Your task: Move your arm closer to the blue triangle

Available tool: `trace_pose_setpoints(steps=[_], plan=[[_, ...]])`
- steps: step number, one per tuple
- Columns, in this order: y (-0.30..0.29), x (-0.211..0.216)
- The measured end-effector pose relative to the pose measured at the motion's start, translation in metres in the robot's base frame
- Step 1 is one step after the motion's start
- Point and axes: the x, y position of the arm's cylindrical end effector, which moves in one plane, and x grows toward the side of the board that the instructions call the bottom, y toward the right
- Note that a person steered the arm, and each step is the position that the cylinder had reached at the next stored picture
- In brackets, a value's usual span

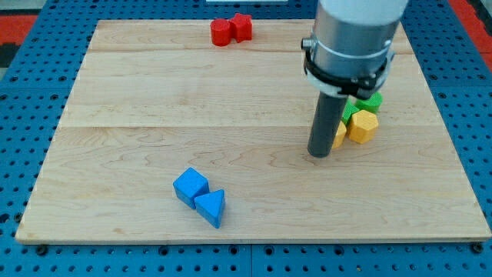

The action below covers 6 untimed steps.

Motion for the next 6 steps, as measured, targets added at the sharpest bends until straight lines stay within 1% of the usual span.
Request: trace_pose_setpoints(steps=[1,2,3,4,5,6], plan=[[0.0,-0.03],[-0.024,-0.029],[-0.045,0.03],[-0.061,0.099],[-0.093,0.139],[-0.174,0.102]])
